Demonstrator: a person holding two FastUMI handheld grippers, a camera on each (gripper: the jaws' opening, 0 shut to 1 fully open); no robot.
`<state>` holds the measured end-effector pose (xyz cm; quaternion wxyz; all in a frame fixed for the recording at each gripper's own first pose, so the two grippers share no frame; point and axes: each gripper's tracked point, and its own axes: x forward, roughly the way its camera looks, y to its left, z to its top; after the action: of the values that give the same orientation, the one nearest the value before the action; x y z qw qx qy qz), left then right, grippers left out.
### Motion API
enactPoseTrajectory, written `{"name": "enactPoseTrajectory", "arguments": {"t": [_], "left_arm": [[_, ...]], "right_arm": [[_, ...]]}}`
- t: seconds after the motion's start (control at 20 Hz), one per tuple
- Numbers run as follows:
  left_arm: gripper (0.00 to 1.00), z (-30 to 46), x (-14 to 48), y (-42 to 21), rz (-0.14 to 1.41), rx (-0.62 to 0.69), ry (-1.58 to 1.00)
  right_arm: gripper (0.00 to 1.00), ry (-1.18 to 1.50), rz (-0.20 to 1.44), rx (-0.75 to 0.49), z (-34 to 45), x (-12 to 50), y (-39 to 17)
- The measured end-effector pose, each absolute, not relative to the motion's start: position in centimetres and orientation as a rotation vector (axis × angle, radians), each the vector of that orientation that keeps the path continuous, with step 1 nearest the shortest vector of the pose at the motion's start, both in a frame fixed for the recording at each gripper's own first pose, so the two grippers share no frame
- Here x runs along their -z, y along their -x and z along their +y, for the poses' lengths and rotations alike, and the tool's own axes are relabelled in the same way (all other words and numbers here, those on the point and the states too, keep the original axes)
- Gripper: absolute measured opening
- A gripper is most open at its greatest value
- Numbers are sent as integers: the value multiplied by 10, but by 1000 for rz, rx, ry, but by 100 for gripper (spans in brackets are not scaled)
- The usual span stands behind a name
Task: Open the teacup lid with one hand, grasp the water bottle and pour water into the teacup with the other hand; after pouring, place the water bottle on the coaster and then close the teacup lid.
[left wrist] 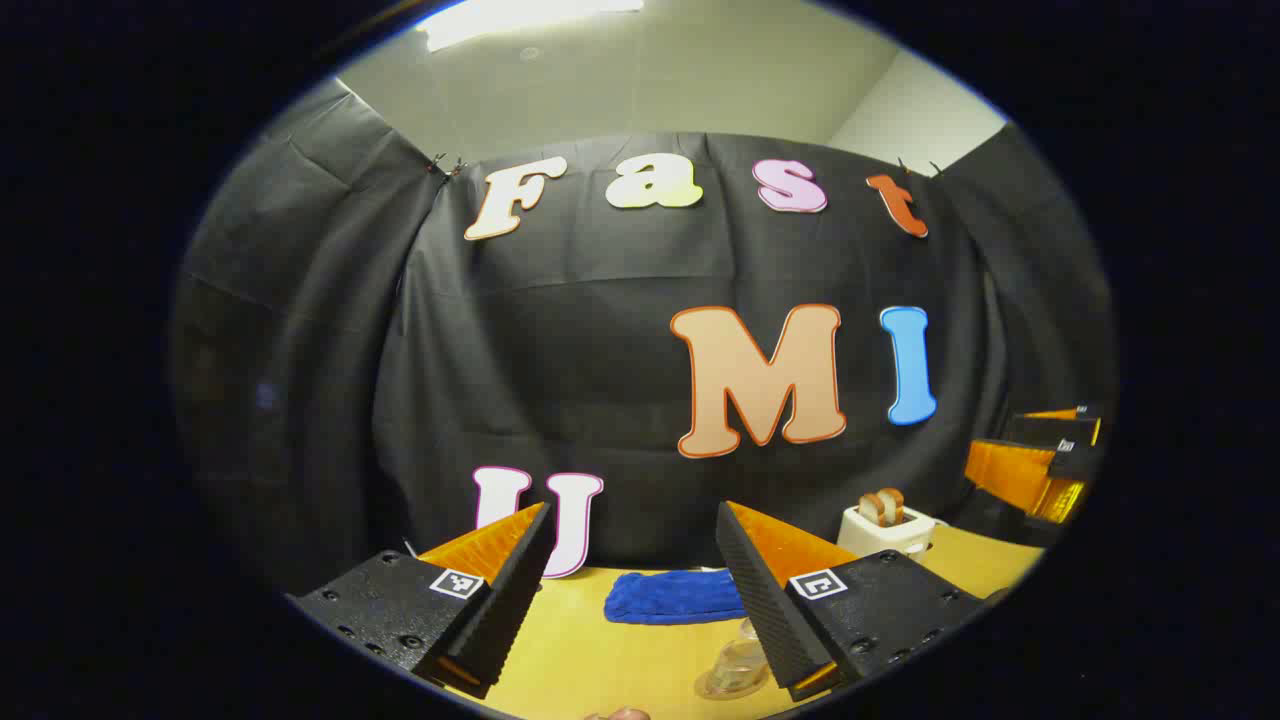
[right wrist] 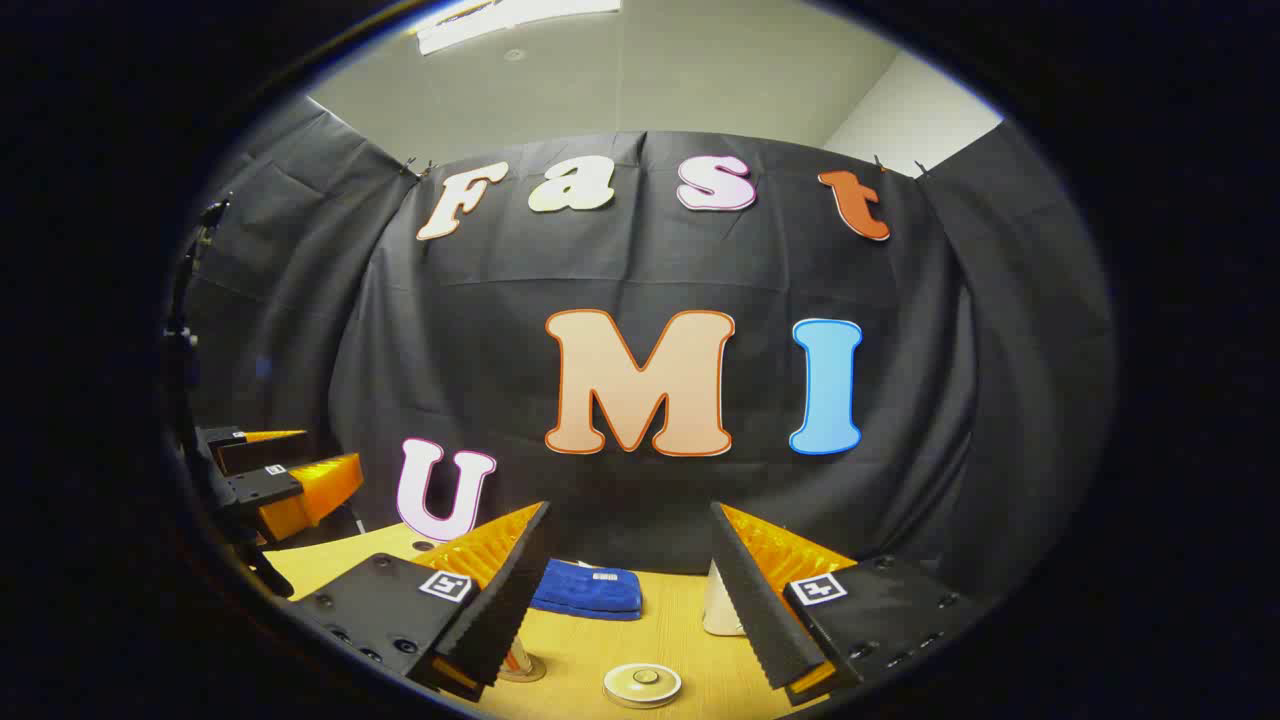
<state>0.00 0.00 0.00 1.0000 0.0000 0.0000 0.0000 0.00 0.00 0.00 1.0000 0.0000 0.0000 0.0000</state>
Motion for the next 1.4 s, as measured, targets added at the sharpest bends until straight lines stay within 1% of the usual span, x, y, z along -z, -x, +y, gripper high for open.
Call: {"name": "enactPoseTrajectory", "arguments": {"t": [0.05, 0.1, 0.15, 0.4, 0.7, 0.75, 0.8, 0.95, 1.0, 1.05, 1.1, 1.15, 1.2, 1.25, 1.3, 1.35, 1.4], "left_arm": [[94, 0, 4, 2, 6, -6, -6], [92, -1, 5, 3, 14, -8, -11], [95, -1, 7, 4, 23, -12, -14], [94, 5, 8, 4, 35, -37, -37], [94, 3, 11, 4, 47, -33, -36], [94, 4, 12, 4, 47, -33, -34], [92, 5, 11, 5, 47, -33, -34], [92, 6, 12, 7, 47, -36, -37], [94, 7, 12, 8, 49, -39, -37], [92, 9, 13, 9, 51, -43, -39], [92, 12, 12, 10, 50, -50, -42], [94, 14, 11, 11, 49, -56, -43], [95, 16, 11, 11, 49, -63, -45], [92, 18, 11, 13, 47, -68, -47], [92, 18, 11, 14, 47, -71, -50], [92, 18, 12, 14, 50, -71, -52], [92, 18, 12, 15, 53, -72, -55]], "right_arm": [[93, -8, 5, -7, 0, 1, 0], [92, -12, 10, -10, -1, 4, 0], [93, -11, 13, -14, -2, 5, -1], [98, 11, 1, -9, -3, 3, -5], [98, 26, 9, 0, -6, 6, -8], [100, 31, 13, 0, -6, 7, -8], [98, 36, 18, -3, -6, 10, -9], [99, 63, 18, -12, -7, 18, -11], [100, 77, 18, -16, -7, 22, -12], [100, 89, 24, -20, -7, 27, -13], [100, 94, 32, -22, -8, 34, -15], [100, 98, 43, -20, -10, 41, -17], [99, 102, 57, -18, -12, 49, -18], [98, 108, 72, -15, -14, 57, -20], [93, 113, 88, -12, -17, 66, -21], [98, 116, 104, -13, -17, 74, -23], [100, 118, 121, -16, -18, 82, -24]]}}
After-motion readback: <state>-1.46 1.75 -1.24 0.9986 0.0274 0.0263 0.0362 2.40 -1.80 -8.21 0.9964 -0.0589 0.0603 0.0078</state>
